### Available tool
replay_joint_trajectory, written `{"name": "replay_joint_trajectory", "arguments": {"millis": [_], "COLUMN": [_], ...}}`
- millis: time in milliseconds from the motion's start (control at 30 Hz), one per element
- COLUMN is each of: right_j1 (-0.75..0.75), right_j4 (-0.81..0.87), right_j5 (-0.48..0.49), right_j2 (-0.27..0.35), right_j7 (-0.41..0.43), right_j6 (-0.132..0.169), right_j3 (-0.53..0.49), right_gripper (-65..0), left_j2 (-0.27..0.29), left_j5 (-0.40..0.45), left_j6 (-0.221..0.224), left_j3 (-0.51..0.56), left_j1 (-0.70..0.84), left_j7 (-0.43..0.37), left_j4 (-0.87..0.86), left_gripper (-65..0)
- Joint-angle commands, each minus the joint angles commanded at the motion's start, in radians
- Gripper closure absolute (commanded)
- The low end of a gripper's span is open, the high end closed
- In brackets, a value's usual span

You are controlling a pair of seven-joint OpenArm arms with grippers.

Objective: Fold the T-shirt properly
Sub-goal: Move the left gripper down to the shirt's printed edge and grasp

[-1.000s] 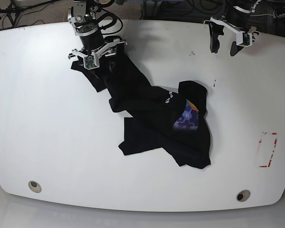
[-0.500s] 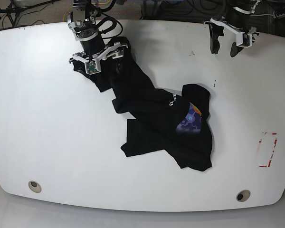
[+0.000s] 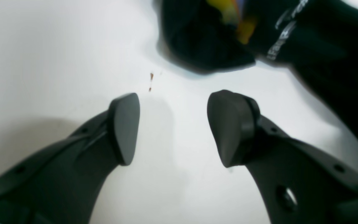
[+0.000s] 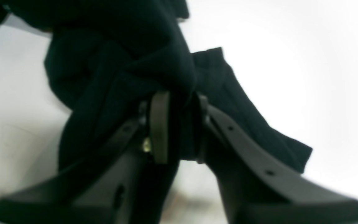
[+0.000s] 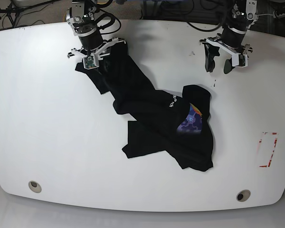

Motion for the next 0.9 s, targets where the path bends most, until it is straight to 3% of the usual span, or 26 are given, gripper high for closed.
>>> {"name": "replay_joint_trajectory", "arguments": {"millis": [467,900], "right_j1": [-0.051,-0.077], "right_j4": [0.091,0.145], "right_j5": [0.004,0.008], "right_j2": [0.001,0.013], "right_j7": [-0.002,0.011], "right_j6": [0.003,0.004], "right_j3": [0.022,0.045], "right_gripper": [-23.4,-25.3], "left_j2": [-0.017,-0.025], "left_j5": [0.007,0.021], "left_j6": [-0.051,-0.017], "left_j3": [0.004,0.002], "left_j1": [0.007,-0.088], "left_j7": [-0.005,0.024], "left_j4": [-0.013,0.002], "left_gripper": [-36.4,-37.0]}}
